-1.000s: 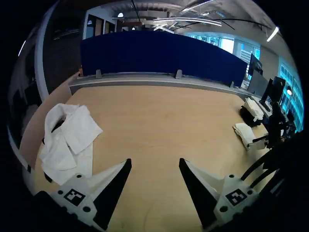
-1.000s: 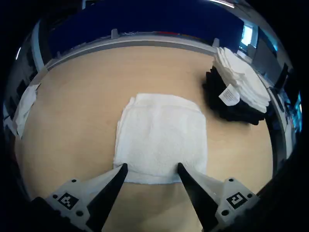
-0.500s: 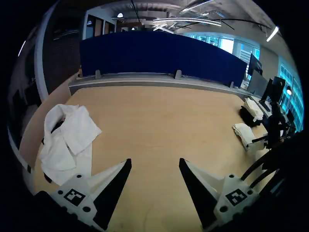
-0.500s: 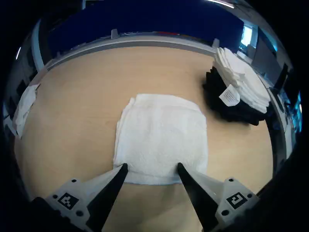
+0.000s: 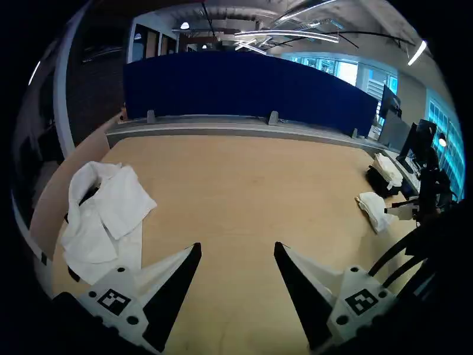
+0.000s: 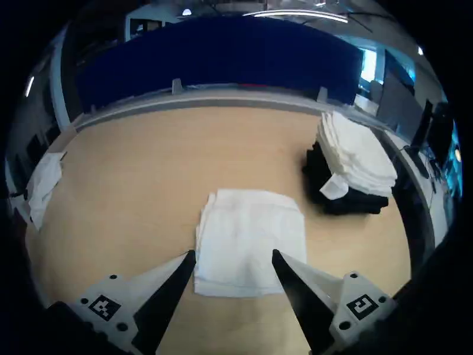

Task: Fold towel

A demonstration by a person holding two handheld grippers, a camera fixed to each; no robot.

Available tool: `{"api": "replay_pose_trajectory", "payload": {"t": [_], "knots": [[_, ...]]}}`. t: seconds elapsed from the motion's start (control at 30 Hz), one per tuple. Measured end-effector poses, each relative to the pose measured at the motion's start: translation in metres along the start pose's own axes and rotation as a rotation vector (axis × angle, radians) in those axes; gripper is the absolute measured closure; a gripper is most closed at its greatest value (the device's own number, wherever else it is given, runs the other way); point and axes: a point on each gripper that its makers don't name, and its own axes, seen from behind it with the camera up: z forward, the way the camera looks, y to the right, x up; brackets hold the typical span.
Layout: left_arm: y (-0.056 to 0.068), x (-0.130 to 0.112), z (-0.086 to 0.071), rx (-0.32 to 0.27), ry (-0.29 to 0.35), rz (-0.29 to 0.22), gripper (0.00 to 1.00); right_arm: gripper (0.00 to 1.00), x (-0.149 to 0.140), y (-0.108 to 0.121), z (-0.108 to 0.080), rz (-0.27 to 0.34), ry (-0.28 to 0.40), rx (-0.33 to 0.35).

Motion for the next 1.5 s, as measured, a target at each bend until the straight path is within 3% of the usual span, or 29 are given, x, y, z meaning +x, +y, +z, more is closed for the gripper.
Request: {"api": "replay_pose_trajectory", "payload": {"t": [0.23,0.47,0.67,0.87,1.2,1.5], "knots": [[0.0,0.007,-0.001,-0.005,0.018,0.005,0.09,0.0,0.054,-0.016,-0.031,0.023,0.189,0.002],[-0.003,0.018,0.0,-0.009,0.052,0.005,0.09,0.0,0.107,-0.035,-0.074,0.055,0.407,0.001],[-0.006,0.032,0.0,-0.012,0.098,0.003,0.09,0.0,0.135,-0.055,-0.106,0.044,0.546,0.007],[-0.011,0.046,-0.003,-0.015,0.148,0.003,0.09,0.0,0.143,-0.062,-0.116,0.059,0.602,-0.006],[-0.032,0.068,-0.011,0.008,0.279,-0.026,0.09,0.0,0.139,-0.074,-0.118,0.053,0.624,-0.012],[-0.036,0.07,-0.01,0.013,0.379,-0.02,0.09,0.0,0.128,-0.074,-0.119,0.043,0.672,-0.037]]}}
